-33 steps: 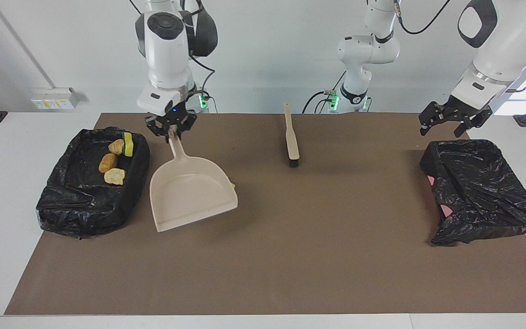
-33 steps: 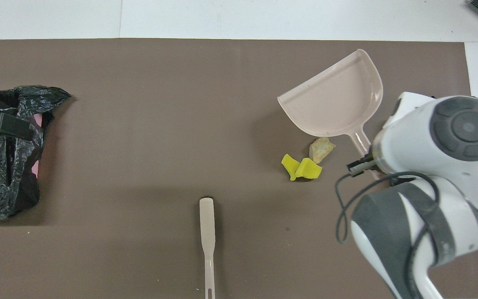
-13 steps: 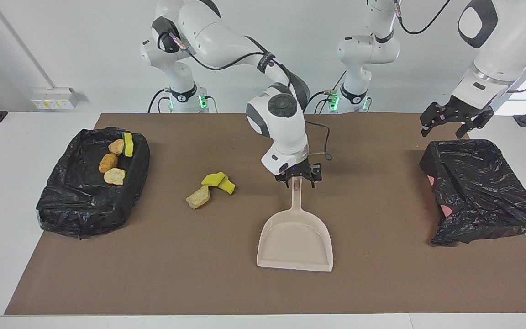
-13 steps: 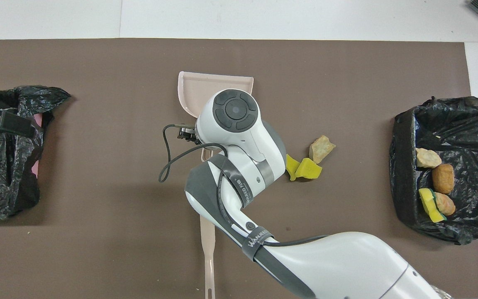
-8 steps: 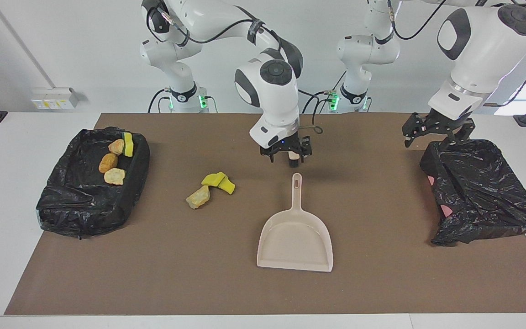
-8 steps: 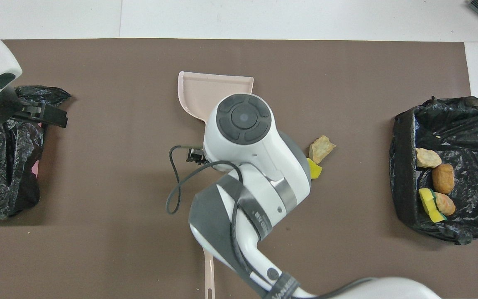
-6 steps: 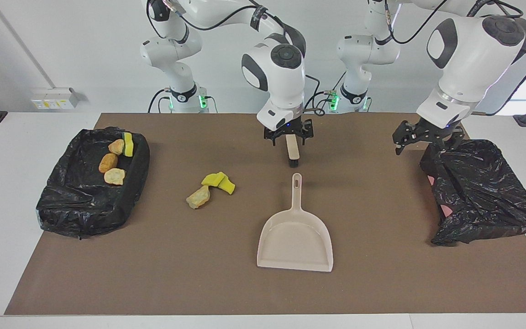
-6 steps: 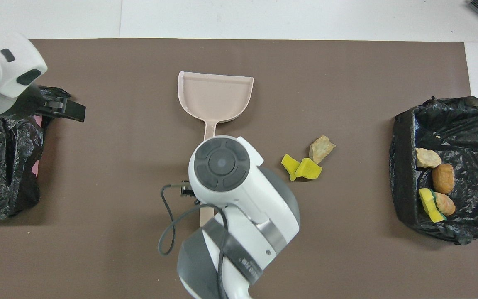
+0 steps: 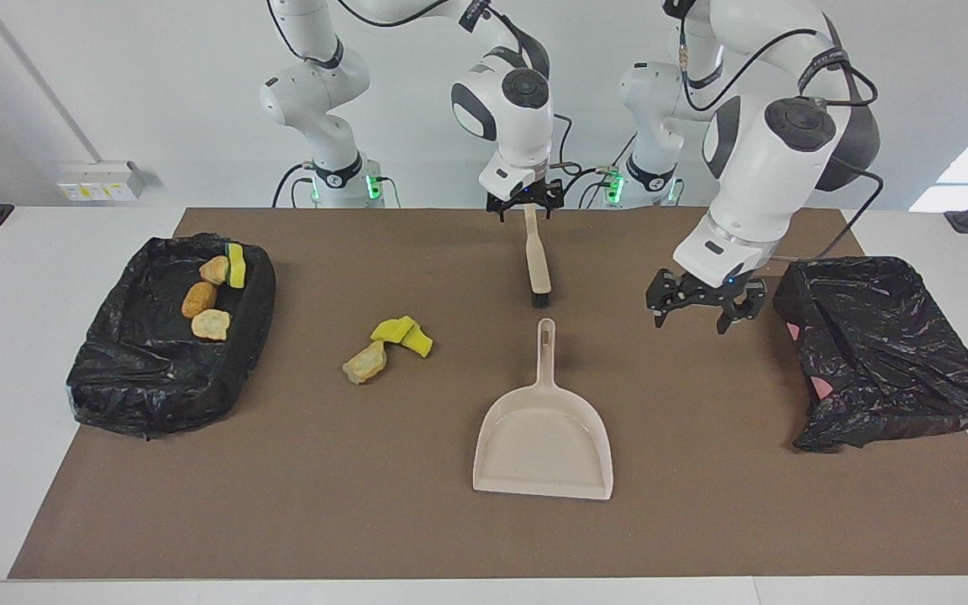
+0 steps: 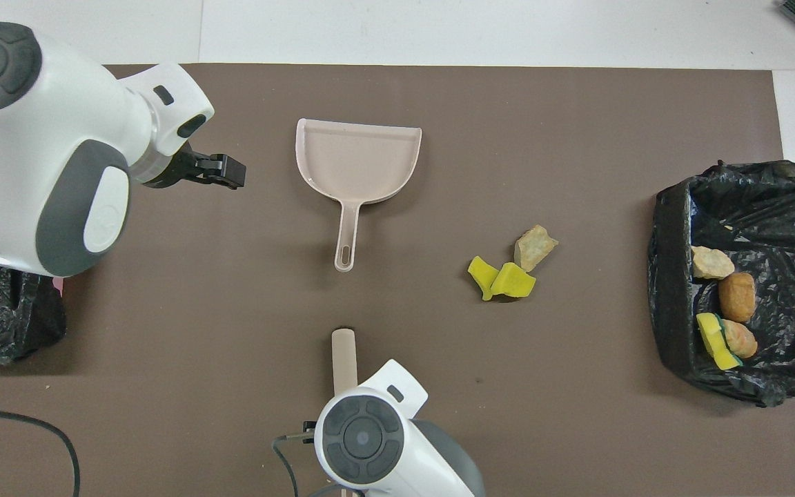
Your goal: Sweep and dump trash in bin
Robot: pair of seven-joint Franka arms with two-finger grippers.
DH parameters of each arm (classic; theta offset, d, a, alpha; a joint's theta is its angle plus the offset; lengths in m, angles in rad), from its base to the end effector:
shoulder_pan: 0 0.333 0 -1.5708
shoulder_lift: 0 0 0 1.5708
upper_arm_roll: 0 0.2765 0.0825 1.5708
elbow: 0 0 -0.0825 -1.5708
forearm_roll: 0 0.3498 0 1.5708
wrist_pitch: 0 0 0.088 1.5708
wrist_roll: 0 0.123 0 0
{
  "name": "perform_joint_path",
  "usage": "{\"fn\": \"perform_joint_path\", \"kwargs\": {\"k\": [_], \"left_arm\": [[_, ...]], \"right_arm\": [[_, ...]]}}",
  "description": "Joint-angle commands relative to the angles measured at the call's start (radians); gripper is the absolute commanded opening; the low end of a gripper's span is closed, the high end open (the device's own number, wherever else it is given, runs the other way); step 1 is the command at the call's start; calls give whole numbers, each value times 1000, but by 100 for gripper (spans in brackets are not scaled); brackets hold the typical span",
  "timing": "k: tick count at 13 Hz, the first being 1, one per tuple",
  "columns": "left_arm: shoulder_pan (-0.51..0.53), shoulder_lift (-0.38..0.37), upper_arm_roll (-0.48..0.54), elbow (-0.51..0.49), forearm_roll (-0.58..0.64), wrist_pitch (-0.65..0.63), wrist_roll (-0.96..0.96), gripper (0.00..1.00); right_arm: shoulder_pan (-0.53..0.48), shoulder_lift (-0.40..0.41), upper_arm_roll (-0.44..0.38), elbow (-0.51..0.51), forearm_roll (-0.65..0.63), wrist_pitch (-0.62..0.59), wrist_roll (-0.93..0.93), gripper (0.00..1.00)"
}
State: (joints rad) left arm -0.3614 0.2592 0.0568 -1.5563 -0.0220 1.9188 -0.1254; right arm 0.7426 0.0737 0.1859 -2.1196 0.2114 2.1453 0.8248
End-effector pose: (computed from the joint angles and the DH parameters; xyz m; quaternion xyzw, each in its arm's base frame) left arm 0.5806 -0.1877 0.4614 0.9948 -0.0875 0.0499 0.0143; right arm 0.3011 0.4212 0.3405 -0.9953 0.0079 0.0873 0.0420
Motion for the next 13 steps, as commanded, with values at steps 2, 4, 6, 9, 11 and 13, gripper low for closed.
{"fn": "perform_joint_path", "kwargs": {"k": [2, 4, 6, 9, 11, 13], "left_arm": [[-103, 93, 17, -5, 5, 132, -120, 100], [-139, 121, 17, -17, 2, 155, -122, 100], [-177, 130, 15, -63, -4, 212, -175, 100], [-232, 126, 15, -133, -3, 246, -246, 100], [-275, 164, 17, -133, -3, 282, -249, 100], [-275, 169, 17, -120, -3, 267, -247, 100]], "right_arm": [[46, -6, -3, -92, 20, 90, 7, 100], [75, 12, -5, -109, 20, 107, 14, 100], [81, 2, -5, -115, 13, 81, 14, 100], [81, 1, -3, -115, 13, 79, 17, 15], [74, 12, -5, -108, 14, 87, 25, 0], [69, 14, -6, -102, 7, 70, 22, 0]]}}
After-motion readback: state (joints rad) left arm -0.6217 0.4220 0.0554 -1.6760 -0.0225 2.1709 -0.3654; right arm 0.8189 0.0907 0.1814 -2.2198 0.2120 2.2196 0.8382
